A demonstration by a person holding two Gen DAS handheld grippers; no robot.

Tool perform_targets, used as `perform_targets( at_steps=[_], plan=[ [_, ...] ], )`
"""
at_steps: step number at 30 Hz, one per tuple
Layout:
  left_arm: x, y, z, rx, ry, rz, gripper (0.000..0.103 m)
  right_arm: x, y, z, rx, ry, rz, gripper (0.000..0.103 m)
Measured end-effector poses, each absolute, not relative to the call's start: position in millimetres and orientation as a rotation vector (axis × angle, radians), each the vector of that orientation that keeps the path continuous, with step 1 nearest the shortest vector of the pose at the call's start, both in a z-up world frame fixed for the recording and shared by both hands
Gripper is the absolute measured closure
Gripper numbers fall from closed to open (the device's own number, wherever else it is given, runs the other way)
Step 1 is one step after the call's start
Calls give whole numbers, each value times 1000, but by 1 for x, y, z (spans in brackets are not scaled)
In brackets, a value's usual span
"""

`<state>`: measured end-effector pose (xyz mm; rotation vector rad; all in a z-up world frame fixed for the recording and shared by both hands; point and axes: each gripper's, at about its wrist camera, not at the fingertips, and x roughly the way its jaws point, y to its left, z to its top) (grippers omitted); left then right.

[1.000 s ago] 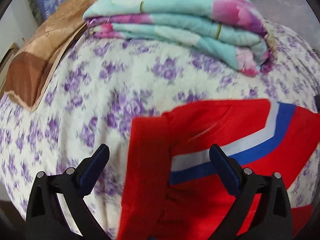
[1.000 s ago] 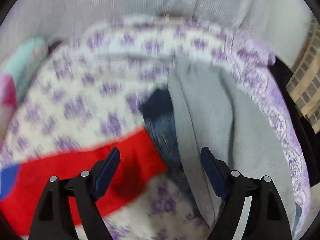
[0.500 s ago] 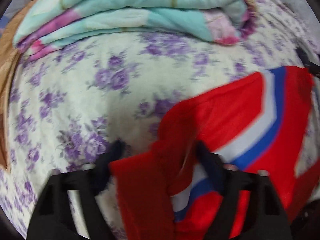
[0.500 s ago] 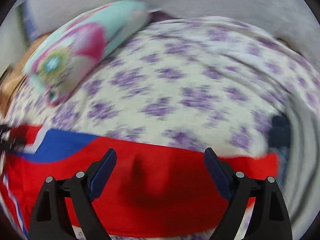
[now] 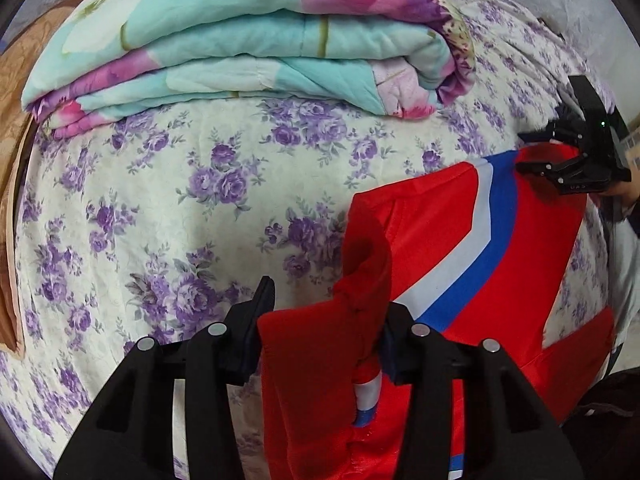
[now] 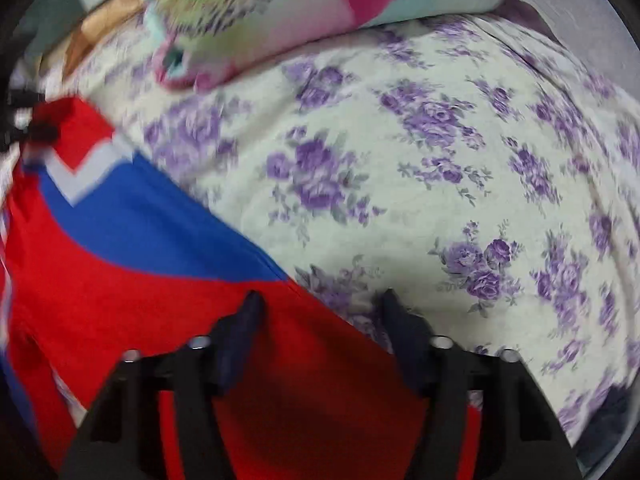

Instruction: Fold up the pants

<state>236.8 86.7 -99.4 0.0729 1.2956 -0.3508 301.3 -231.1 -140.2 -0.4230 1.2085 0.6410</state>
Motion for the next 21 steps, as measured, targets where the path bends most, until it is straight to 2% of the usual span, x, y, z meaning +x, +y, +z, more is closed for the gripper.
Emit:
perform_targets(
  at_steps=[1,6,11,15,21],
  plan=[
    [237,89,-98,61,1296,-345,58,303,-235,-134,-379,1216,658,99],
    [223,95,-71,53,1252,-341,58,271,-268,-75,-126,1162,783,99],
    [187,100,-33,50,1176,-366,58,213,-289,-45,-92,1168,848,99],
    [145,93,-10,112,1114,-385,57,170,-296,-48,-36,1199,847,99],
    [85,116,-24,55,1149,-360,54,92,-300,-76,96,1276,832,99]
  ],
)
